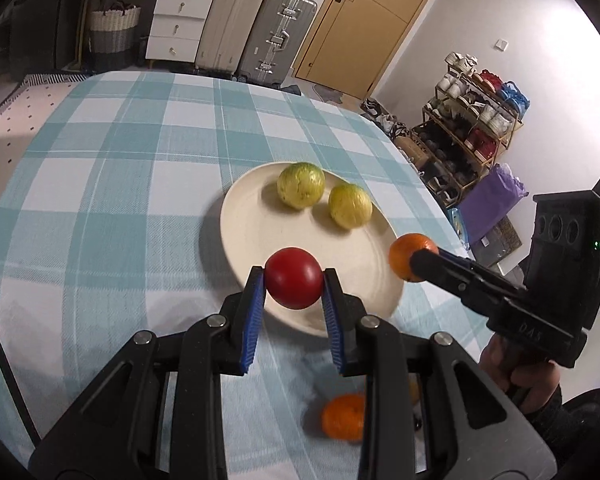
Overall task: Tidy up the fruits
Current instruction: 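Place the tomato and orange on the cream plate beside the citrus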
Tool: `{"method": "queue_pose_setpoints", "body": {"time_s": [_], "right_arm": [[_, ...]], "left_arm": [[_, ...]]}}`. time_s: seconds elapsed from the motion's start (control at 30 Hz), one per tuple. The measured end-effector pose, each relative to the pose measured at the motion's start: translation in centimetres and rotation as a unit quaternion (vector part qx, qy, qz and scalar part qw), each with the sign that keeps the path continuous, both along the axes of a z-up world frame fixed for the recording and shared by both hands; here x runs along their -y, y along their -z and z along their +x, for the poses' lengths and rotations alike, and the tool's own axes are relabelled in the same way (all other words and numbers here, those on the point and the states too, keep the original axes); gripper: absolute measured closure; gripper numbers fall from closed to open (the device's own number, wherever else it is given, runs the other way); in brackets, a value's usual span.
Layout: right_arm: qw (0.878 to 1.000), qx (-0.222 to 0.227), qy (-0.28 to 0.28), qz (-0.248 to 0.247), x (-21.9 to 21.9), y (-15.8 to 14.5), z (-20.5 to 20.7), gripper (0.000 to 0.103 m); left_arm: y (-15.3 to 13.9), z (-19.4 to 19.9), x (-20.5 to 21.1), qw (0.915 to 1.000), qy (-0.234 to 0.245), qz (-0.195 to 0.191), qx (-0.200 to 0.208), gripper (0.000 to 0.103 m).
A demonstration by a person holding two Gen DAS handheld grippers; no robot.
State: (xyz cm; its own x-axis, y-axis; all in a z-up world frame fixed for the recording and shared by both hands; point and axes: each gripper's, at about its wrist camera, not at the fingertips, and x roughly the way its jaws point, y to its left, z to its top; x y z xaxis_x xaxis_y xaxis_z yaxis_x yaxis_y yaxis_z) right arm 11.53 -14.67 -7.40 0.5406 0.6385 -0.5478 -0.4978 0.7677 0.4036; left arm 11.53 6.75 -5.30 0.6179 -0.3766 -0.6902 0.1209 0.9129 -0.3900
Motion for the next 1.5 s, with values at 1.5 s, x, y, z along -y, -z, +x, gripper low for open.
{"method": "queue_pose_setpoints", "body": {"time_s": [1.5], "right_arm": [[0.999,-0.052,-0.013,-0.001,-7.4,0.7,11.3,0.038]], "left_arm": [[5.2,11.9,-0.6,0.9983,0.008,-0.008,-0.056,0.073]]}}
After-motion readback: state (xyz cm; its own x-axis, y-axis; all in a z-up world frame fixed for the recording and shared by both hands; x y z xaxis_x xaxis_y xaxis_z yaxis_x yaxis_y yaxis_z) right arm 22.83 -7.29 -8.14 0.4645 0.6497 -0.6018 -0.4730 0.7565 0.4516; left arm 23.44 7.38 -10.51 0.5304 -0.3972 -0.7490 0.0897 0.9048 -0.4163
